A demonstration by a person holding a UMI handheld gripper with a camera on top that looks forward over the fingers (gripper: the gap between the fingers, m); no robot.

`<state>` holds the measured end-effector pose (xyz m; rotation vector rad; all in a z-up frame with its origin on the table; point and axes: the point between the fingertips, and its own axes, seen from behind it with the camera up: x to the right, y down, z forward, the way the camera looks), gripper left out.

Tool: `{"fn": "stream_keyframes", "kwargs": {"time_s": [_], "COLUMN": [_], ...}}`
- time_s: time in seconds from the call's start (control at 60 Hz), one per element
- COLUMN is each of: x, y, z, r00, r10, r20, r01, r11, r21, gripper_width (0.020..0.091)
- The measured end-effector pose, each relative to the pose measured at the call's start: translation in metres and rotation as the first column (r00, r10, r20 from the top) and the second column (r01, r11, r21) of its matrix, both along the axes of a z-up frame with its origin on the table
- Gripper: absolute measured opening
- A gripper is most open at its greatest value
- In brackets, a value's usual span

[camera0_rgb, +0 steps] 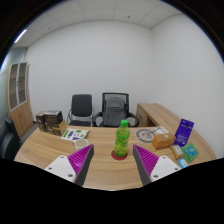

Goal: Pour water

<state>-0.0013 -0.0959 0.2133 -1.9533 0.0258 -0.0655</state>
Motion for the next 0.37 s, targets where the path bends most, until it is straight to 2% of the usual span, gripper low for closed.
{"fn": "stream_keyframes", "kwargs": {"time_s": [0.367], "x": [-0.015], "y": [-0.014], "z": [0.042], "r00": [0.998], "r10": [-0.058], "r20": [0.008], "r01": [0.058], "r11": [0.997], "r21": [0.055], "gripper_width": [0.0798]}}
